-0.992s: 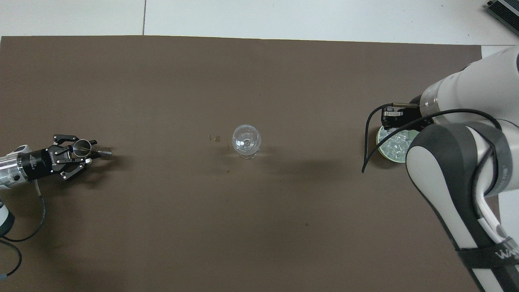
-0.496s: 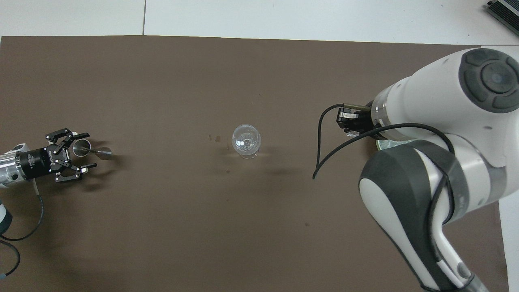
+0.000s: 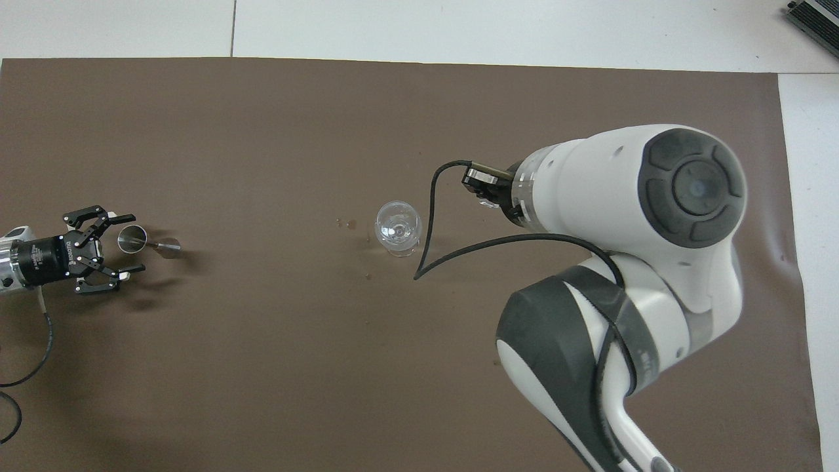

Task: Pour wine and add ice with both arms
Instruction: 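Carry the ice cup with the right gripper toward the wine glass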

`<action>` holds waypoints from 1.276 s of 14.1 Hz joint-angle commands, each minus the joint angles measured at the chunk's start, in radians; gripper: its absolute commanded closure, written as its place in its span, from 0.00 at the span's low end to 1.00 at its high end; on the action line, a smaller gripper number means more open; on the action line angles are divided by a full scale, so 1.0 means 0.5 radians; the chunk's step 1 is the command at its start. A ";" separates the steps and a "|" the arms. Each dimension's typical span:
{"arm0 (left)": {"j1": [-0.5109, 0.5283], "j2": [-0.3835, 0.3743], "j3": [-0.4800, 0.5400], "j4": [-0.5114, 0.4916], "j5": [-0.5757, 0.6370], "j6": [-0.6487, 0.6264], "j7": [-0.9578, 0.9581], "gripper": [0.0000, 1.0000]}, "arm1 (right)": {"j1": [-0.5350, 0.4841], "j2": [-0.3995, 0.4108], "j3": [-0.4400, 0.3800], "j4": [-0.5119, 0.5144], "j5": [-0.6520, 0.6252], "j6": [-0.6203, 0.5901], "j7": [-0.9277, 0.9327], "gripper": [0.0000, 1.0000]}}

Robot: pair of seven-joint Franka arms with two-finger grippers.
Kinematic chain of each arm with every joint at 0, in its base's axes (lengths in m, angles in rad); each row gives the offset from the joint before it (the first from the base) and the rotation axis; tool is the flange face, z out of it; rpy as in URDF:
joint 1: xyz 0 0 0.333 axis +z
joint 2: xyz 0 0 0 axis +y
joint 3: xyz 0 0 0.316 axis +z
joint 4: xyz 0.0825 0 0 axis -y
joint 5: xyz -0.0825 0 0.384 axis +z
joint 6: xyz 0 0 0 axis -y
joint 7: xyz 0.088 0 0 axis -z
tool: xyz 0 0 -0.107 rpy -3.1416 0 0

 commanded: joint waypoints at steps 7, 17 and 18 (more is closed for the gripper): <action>0.065 0.010 -0.017 0.237 0.336 -0.125 -0.085 0.00 | 0.128 0.198 0.116 0.002 -0.003 0.338 0.235 1.00; 0.001 -0.088 -0.051 0.583 0.649 -0.220 -0.177 0.00 | 0.232 0.317 0.125 -0.001 -0.196 0.414 0.379 0.95; 0.007 -0.088 -0.069 0.629 0.680 -0.232 -0.192 0.00 | 0.235 0.317 0.125 -0.004 -0.196 0.411 0.379 0.89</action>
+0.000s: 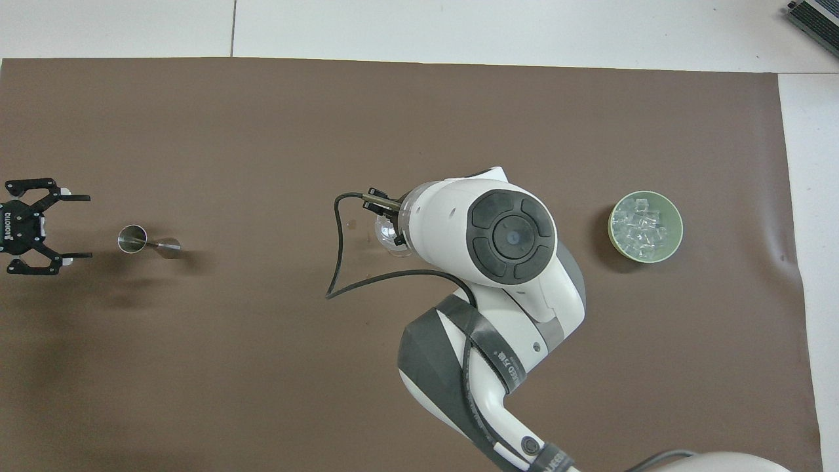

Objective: Pour wine and add ice with both arms

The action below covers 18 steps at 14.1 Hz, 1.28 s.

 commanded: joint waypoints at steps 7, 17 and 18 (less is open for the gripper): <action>-0.091 -0.193 -0.029 0.256 0.290 -0.087 -0.089 0.00 | -0.001 0.017 0.021 0.001 -0.053 0.034 0.072 0.23; -0.336 -0.466 -0.032 0.357 0.753 -0.105 -0.018 0.00 | -0.068 -0.209 -0.135 0.004 -0.222 -0.269 -0.084 0.00; -0.373 -0.509 -0.035 0.357 0.808 -0.102 0.003 0.00 | -0.083 -0.240 -0.172 0.004 -0.222 -0.325 -0.145 0.00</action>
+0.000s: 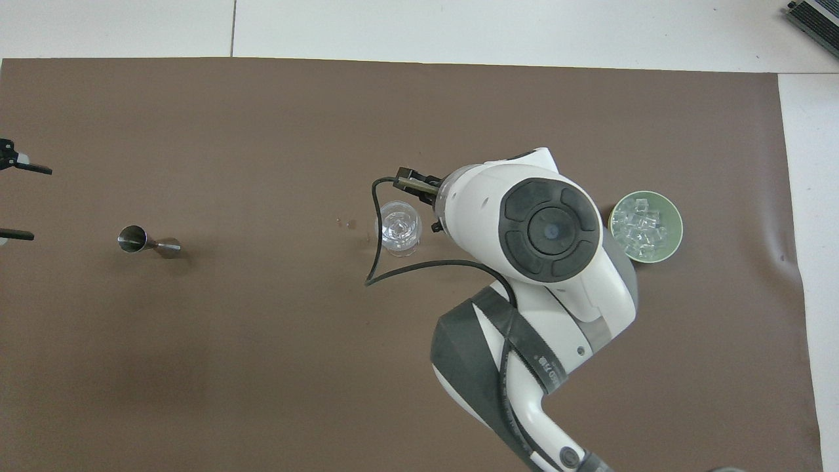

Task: Pour wine and add ice with both arms
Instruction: 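Carry the ice cup back and set it down with the right gripper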

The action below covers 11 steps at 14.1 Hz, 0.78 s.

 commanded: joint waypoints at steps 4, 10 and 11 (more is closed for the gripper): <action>-0.277 -0.282 0.015 -0.001 0.375 -0.005 0.315 0.00 | -0.074 -0.218 -0.242 -0.017 0.008 -0.296 -0.379 0.00; -0.507 -0.536 0.009 -0.188 0.691 0.074 0.625 0.00 | -0.101 -0.331 -0.499 0.010 0.123 -0.514 -0.719 0.00; -0.553 -0.592 0.006 -0.249 0.756 0.120 0.710 0.00 | -0.107 -0.350 -0.545 0.014 0.173 -0.541 -0.811 0.00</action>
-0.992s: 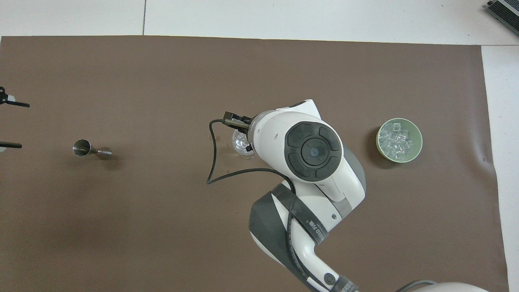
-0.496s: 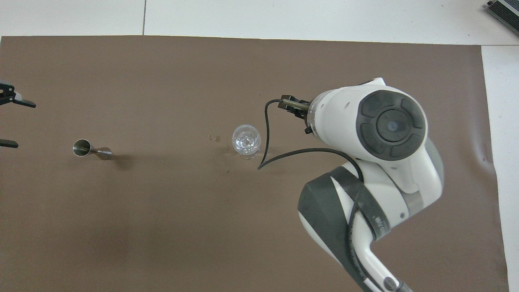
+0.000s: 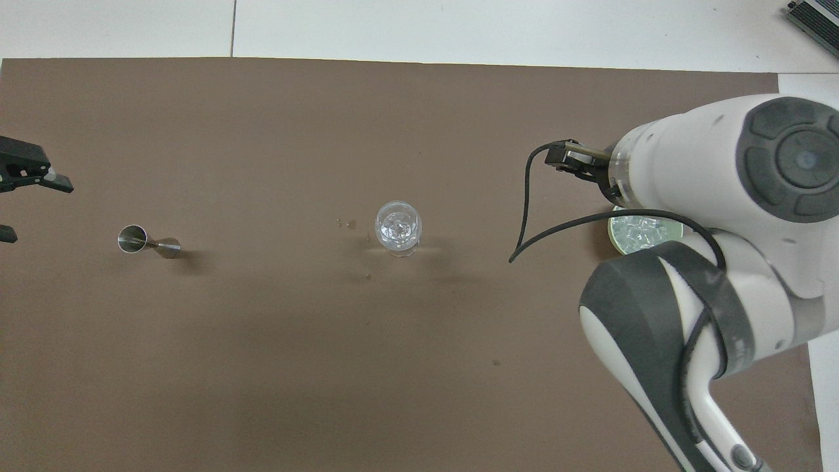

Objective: Pour wine and add ice with both arms

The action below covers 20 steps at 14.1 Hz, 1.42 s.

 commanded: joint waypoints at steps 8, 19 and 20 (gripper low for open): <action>-0.129 -0.224 0.021 -0.310 0.298 0.313 0.787 0.00 | -0.074 -0.133 -0.246 0.077 0.171 -0.357 -0.581 0.00; -0.108 -0.249 -0.031 -0.375 0.298 0.399 0.882 0.00 | -0.173 -0.176 -0.482 0.356 0.361 -0.851 -1.084 0.00; -0.113 -0.249 -0.043 -0.372 0.298 0.390 0.882 0.00 | -0.173 -0.179 -0.489 0.363 0.361 -0.894 -1.118 0.00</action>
